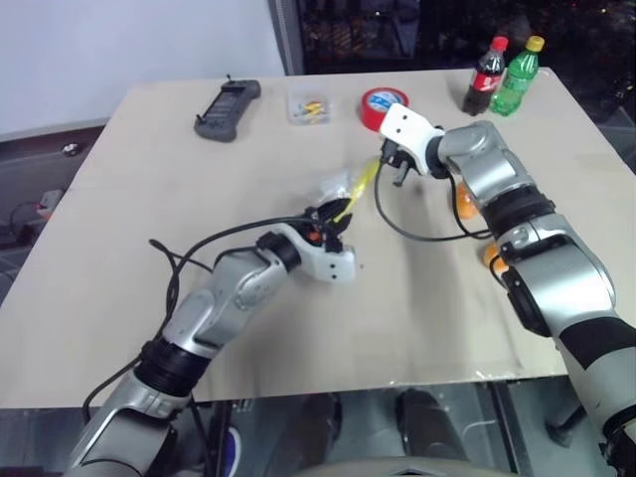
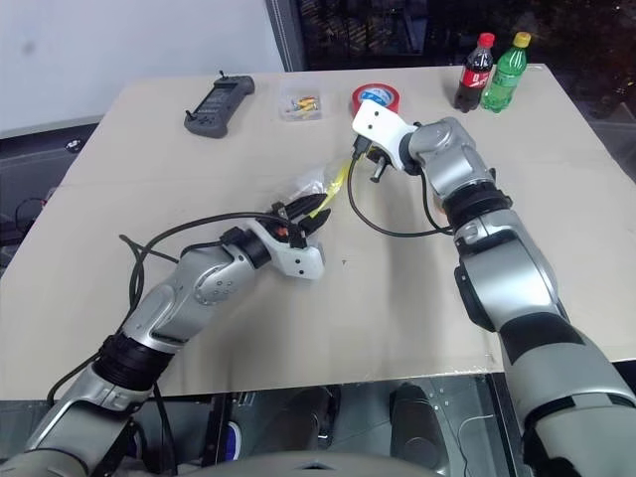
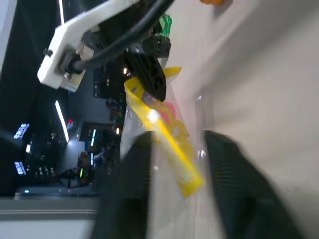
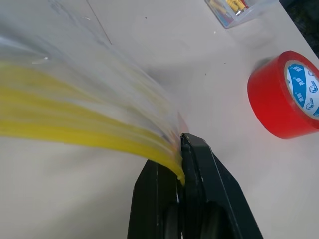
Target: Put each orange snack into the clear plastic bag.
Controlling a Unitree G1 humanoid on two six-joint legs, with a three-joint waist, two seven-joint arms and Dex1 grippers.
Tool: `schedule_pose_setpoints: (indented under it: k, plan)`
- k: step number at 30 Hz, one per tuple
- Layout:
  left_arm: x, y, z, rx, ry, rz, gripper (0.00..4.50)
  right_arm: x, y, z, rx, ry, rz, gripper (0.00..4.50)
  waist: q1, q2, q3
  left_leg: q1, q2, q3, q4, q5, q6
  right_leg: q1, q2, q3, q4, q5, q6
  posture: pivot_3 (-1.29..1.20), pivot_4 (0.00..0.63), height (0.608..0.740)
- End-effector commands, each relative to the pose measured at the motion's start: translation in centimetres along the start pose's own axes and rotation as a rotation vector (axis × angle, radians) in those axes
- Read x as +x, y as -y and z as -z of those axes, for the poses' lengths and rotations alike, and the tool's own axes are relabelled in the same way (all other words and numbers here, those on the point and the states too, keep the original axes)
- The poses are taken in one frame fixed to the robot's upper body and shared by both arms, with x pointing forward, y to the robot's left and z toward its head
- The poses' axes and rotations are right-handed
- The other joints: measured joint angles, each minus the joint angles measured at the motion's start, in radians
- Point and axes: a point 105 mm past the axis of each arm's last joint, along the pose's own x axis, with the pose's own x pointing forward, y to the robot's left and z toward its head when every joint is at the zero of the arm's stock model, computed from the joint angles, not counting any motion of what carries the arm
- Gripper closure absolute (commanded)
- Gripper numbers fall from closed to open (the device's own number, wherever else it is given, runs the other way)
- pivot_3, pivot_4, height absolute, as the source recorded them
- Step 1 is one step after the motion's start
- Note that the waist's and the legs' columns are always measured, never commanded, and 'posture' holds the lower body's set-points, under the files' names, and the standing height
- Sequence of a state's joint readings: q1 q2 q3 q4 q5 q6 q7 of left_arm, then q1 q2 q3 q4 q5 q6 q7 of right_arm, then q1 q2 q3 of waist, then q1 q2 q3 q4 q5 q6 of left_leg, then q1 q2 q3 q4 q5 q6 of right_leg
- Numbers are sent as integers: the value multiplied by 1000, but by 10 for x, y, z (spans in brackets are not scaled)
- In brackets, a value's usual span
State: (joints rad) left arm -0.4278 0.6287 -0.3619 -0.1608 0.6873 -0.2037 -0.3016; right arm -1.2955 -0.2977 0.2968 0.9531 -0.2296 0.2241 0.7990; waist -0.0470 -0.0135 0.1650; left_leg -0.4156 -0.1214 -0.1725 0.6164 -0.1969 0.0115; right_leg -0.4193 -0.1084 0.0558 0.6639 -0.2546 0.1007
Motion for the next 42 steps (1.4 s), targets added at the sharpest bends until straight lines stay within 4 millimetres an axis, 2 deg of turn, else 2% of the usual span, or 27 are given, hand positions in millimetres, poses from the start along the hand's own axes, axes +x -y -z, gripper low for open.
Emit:
schedule_pose_setpoints:
  k: [1,4,8,11,15,16,17,20,21,27,38,42]
  plan:
    - [1,-14,3,27,-1,-51,4451,-7,11,-23,-27,65,36,4500,0,0,0,0,0,0,0,0,0,0,0,0,0,0,0,0,150,740]
    - [1,-15,5,25,-8,-57,4451,-7,11,-22,-29,64,37,4500,0,0,0,0,0,0,0,0,0,0,0,0,1,0,0,0,150,740]
    - [-1,-24,18,10,-46,-87,4451,-7,9,-18,-65,57,39,4500,-1,0,0,0,0,0,1,0,0,0,0,0,1,0,0,0,150,740]
    - [-3,-27,22,65,-41,-92,4451,-7,8,-14,-51,59,43,4500,-2,0,0,0,0,0,1,0,0,0,0,0,1,0,0,0,150,740]
    - [-4,-23,23,59,-27,-62,4451,-6,7,-13,-42,60,43,4500,-2,0,0,0,0,0,1,0,0,0,0,0,1,0,0,0,150,740]
    - [-4,-22,23,57,-22,-51,3763,-6,7,-13,-42,61,43,4500,-2,0,0,0,0,0,1,0,0,0,0,0,1,0,0,0,150,740]
    - [-5,-21,23,68,-23,-53,3720,-6,7,-14,-41,61,41,4500,-3,0,0,0,0,0,1,0,0,0,0,0,1,0,0,0,150,740]
    - [-6,-22,25,114,-34,-66,2451,-7,8,-14,-41,62,39,4500,-12,0,0,0,0,0,1,0,0,0,0,0,1,0,0,0,150,740]
    - [-6,-22,25,128,-34,-65,2156,-7,8,-14,-42,61,37,4500,-14,0,0,0,0,0,1,0,0,0,0,0,1,0,0,0,150,740]
    - [-5,-19,24,162,-26,-61,2156,-7,8,-15,-42,59,31,4500,-25,0,0,0,0,0,1,0,0,0,0,0,2,0,0,0,150,740]
    - [4,-12,2,173,67,-58,2156,-7,9,-16,-39,56,34,4500,-25,1,0,0,0,0,2,0,0,0,0,0,3,0,0,0,150,740]
    - [5,-9,1,171,74,-51,2156,-8,10,-16,-36,54,38,4500,-24,1,0,0,0,0,3,0,0,0,0,0,4,0,0,0,150,740]
